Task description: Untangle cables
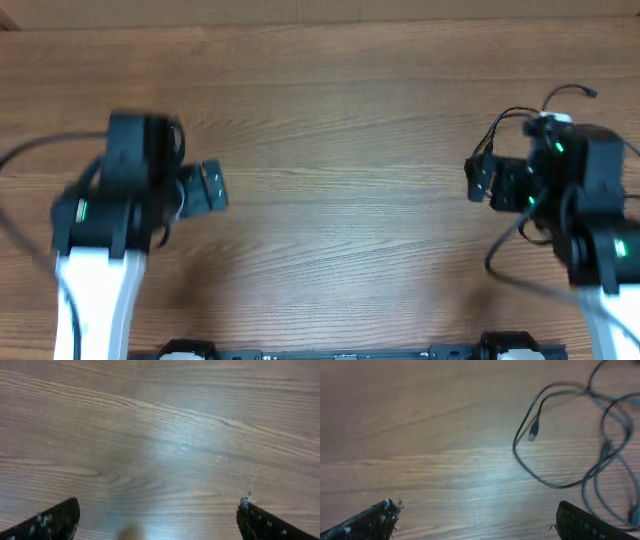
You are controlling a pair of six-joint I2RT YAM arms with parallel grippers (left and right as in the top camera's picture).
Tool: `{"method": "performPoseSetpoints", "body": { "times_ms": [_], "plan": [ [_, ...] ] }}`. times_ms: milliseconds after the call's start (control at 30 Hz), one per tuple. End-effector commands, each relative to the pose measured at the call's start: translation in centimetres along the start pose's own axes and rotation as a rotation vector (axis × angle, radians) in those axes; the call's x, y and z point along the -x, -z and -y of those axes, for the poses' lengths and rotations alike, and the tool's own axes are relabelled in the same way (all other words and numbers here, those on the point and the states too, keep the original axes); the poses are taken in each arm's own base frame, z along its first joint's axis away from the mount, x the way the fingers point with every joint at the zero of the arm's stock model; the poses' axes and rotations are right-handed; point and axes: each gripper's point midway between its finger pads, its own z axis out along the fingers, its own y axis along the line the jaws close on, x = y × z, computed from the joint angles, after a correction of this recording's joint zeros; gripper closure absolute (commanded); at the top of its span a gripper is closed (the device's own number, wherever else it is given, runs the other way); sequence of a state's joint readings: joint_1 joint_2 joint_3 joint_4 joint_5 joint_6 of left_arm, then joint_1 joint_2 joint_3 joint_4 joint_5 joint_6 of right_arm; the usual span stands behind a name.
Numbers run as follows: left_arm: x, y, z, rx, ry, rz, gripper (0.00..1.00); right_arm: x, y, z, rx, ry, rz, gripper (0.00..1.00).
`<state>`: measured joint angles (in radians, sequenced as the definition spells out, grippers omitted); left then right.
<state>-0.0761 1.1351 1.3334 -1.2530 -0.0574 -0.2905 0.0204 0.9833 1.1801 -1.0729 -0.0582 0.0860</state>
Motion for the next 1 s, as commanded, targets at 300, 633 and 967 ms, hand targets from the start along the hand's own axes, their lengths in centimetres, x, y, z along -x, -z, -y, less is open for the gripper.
{"method": "performPoseSetpoints", "body": {
  "times_ms": [300,633,967],
  "plan": [
    [-4.0,3.4,-1.7,-0.066,-0.022,0.294,0.0,0.3,3.4,0.3,-0.017,0.002,0.124,0.0],
    [-4.3,2.8,-1.7,-0.057,-0.024,0.259,0.01,0.0,1.2,0.5,-0.03,-0.003,0.046,0.0],
    [-4.4,2.8,-1.8,-0.055,-0.025,0.253,0.0,-0.2,-0.6,1.2,-0.066,0.013,-0.007,0.0]
  ]
}}
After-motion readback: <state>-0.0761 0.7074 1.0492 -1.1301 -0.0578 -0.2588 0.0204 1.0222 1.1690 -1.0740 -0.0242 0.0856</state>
